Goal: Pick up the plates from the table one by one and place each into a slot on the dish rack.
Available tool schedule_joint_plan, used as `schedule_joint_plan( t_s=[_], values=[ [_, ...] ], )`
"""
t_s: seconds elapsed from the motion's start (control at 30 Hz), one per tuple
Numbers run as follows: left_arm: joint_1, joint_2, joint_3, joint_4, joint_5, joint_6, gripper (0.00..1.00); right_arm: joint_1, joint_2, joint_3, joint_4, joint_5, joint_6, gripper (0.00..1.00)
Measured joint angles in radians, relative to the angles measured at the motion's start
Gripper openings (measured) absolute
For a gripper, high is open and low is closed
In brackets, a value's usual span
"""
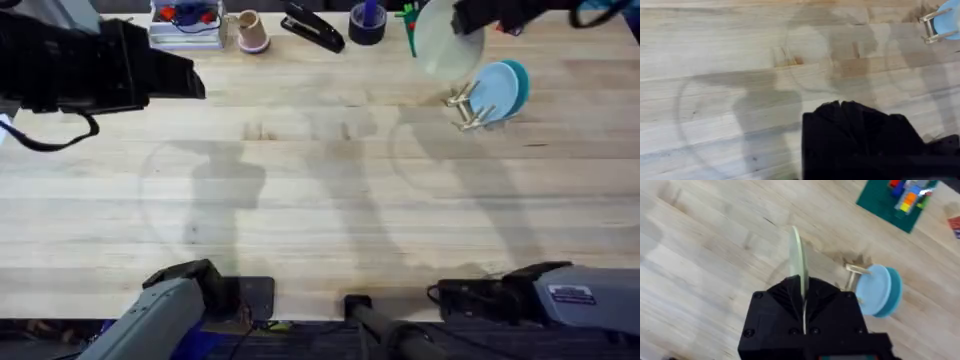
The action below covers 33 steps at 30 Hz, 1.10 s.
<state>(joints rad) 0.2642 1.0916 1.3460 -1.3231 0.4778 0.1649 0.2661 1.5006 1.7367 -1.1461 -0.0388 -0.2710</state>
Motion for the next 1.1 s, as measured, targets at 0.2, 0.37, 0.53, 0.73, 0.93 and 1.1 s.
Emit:
schedule_joint_plan(
  t_s=[0.2,0.37,0.53,0.73,0.93,1.1],
  values=[
    [0.0,0.0,0.0,-0.005,-0.003,0.003,0.896,0.0,-0.072,0.0,-0.038,0.073,-0.022,0.029],
    [0.0,0.0,0.0,-0.007,-0.003,0.002,0.964,0.0,-0.134,0.0,-0.075,0.1,-0.055,0.029],
    [0.0,0.0,0.0,-0.028,-0.003,0.002,0.965,0.0,-0.193,0.0,-0.129,0.108,-0.097,0.029],
    [0.0,0.0,0.0,-0.028,-0.004,0.003,0.965,0.0,-0.24,0.0,-0.187,0.175,-0.12,0.029],
    [0.0,0.0,0.0,-0.028,-0.004,0.003,0.965,0.0,-0.267,0.0,-0.226,0.222,-0.126,0.029],
    [0.0,0.0,0.0,-0.028,-0.003,0.003,0.965,-0.001,-0.273,0.001,-0.228,0.233,-0.127,0.029]
  ],
)
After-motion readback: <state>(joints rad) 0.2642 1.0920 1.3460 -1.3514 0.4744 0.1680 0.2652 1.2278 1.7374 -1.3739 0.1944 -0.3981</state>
